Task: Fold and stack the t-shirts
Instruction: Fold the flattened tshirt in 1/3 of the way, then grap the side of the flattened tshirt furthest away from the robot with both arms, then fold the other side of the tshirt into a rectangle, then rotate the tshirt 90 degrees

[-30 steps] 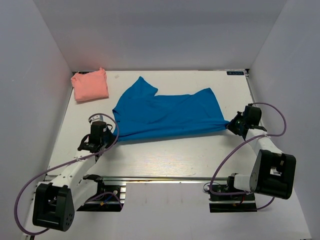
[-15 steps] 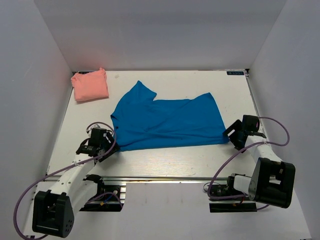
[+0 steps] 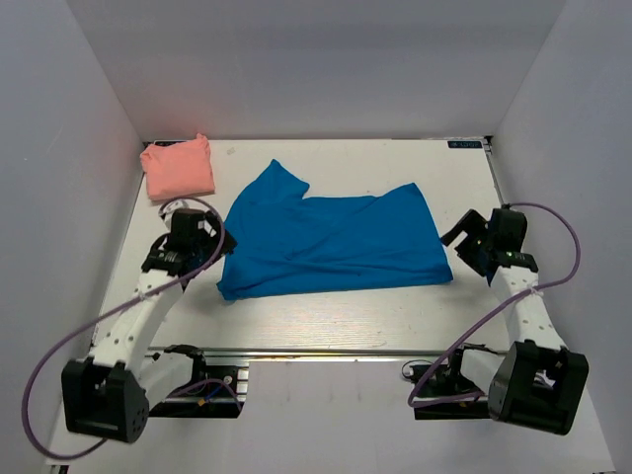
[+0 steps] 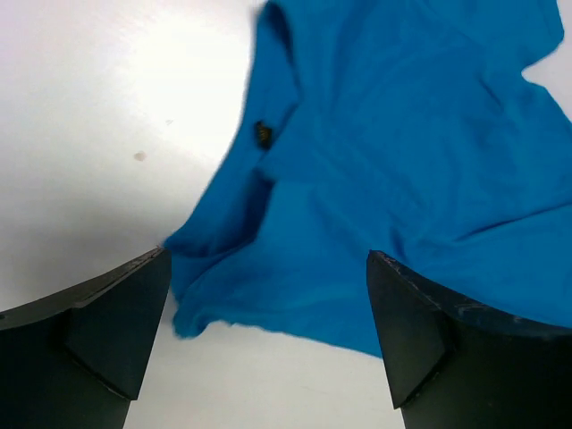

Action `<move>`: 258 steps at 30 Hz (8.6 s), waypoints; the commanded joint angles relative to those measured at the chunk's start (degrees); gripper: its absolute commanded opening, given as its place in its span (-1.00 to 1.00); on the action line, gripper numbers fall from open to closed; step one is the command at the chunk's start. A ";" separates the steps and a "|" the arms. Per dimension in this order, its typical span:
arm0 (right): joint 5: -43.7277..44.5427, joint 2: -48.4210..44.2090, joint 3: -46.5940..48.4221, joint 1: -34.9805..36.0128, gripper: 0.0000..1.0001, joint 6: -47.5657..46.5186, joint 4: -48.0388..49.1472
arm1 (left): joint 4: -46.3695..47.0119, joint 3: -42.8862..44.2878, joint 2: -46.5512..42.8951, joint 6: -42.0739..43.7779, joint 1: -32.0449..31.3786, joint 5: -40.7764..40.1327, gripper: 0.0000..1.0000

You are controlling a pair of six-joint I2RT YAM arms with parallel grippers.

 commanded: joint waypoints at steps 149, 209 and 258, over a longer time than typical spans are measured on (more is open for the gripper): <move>-12.82 37.74 25.60 19.34 0.80 -14.33 15.88 | 31.64 -2.95 19.56 15.27 -5.89 20.32 0.99; -9.24 20.90 6.36 69.88 0.80 -7.92 5.53 | 30.86 97.17 100.46 15.27 -14.15 1.26 0.99; 3.41 25.98 10.66 72.25 0.34 -1.06 7.27 | 7.47 -13.13 -1.92 5.17 -16.70 19.45 0.99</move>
